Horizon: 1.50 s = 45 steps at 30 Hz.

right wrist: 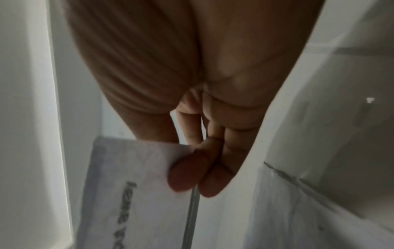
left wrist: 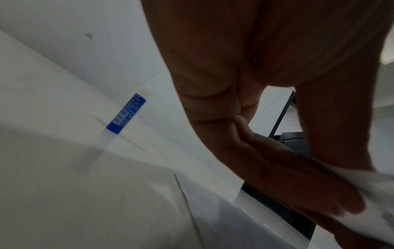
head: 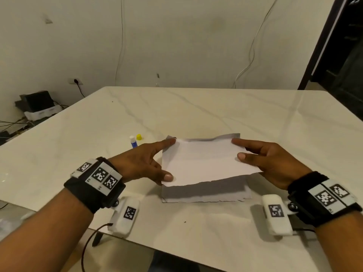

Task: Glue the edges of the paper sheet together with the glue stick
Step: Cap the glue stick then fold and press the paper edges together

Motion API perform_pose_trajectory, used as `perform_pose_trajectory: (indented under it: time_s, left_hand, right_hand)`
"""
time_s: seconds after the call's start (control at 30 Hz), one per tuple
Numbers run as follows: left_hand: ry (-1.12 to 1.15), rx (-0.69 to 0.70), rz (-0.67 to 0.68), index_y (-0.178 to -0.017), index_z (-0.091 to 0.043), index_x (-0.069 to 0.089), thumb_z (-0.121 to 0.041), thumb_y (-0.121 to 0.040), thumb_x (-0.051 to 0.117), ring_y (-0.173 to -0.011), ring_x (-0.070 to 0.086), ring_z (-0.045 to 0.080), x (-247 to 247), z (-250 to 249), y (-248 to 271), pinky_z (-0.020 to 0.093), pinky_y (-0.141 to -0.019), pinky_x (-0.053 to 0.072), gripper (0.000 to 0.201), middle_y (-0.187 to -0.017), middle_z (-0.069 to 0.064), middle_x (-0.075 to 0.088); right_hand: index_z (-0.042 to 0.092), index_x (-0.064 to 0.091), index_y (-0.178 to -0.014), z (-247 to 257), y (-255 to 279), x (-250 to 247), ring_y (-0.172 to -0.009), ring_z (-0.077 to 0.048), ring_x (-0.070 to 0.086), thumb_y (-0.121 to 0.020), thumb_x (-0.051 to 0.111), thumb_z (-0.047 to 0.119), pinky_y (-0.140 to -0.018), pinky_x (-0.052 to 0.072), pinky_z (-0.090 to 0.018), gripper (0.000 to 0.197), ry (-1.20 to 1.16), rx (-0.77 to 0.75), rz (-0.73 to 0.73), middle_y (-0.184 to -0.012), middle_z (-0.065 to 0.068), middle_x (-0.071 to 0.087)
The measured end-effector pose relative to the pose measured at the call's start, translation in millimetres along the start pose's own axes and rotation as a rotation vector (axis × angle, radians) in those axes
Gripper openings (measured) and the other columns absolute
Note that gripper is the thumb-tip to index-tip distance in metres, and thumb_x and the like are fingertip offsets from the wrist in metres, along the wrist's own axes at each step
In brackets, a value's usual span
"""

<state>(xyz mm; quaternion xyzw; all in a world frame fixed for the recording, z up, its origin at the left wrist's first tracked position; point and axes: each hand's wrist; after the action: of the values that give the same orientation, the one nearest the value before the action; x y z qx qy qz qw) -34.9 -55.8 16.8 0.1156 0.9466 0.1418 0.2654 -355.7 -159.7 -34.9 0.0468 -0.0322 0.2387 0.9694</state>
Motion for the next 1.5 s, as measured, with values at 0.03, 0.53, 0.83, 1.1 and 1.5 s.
perform_pose_trajectory:
  time_s: [0.03, 0.53, 0.83, 1.1, 1.5]
  left_hand:
    - [-0.041, -0.012, 0.016, -0.150, -0.047, 0.016, -0.019, -0.071, 0.085, -0.077, 0.073, 0.018, -1.9, 0.5, -1.0, 0.045, -0.104, 0.046, 0.109, -0.083, 0.006, 0.076]
    - [-0.218, -0.262, 0.177, -0.151, -0.046, -0.007, -0.022, -0.076, 0.083, -0.083, 0.076, 0.018, 3.0, 6.4, -9.6, 0.026, -0.088, 0.056, 0.120, -0.085, 0.006, 0.079]
    - [-0.278, -0.296, 0.146, -0.152, -0.042, -0.008, -0.014, -0.077, 0.082, -0.068, 0.074, 0.015, 11.3, -0.9, -11.5, 0.029, -0.077, 0.061, 0.120, -0.075, -0.002, 0.071]
    - [-0.340, -0.330, 0.176, -0.152, -0.041, -0.008, -0.015, -0.078, 0.081, -0.067, 0.072, 0.014, 11.6, -8.6, -14.3, 0.031, -0.081, 0.060, 0.119, -0.077, -0.009, 0.063]
    - [-0.360, -0.336, 0.190, -0.150, -0.042, -0.014, -0.019, -0.077, 0.082, -0.066, 0.073, 0.011, 11.9, -2.6, -21.2, 0.027, -0.079, 0.059, 0.123, -0.068, -0.006, 0.071]
  right_hand:
    - [0.014, 0.063, -0.131, 1.5, -0.1, -1.5, -0.108, -0.017, 0.070, -0.074, 0.074, 0.003, -0.086, 0.057, -0.025, 0.059, -0.035, 0.007, 0.023, -0.127, -0.002, 0.069]
    - [0.036, 0.043, -0.146, -2.5, 4.8, -0.7, -0.100, -0.026, 0.073, -0.074, 0.083, 0.019, -0.102, 0.049, -0.045, 0.084, 0.444, 0.141, 0.177, -0.104, 0.003, 0.078]
    - [0.037, 0.039, -0.148, -5.0, 1.7, 4.9, -0.075, -0.015, 0.074, -0.076, 0.083, 0.013, -0.078, 0.057, -0.033, 0.088, 0.551, 0.191, 0.141, -0.106, 0.007, 0.073]
    - [0.035, 0.034, -0.152, 4.9, 4.3, 15.3, -0.060, -0.012, 0.065, -0.079, 0.081, 0.014, -0.066, 0.053, -0.024, 0.090, 0.739, 0.198, 0.110, -0.095, 0.011, 0.063]
    - [0.036, 0.027, -0.154, 16.1, 13.9, 20.9, -0.093, -0.016, 0.058, -0.080, 0.080, 0.028, -0.100, 0.048, -0.035, 0.091, 0.925, 0.231, 0.116, -0.137, -0.007, 0.057]
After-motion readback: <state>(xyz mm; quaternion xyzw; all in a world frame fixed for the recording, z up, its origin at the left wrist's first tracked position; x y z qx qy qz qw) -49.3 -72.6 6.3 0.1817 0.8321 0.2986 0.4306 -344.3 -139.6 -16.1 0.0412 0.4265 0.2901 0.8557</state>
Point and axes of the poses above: each hand's wrist, its own y-axis away from the middle knuckle, its own x-axis out of the palm, z = x × y
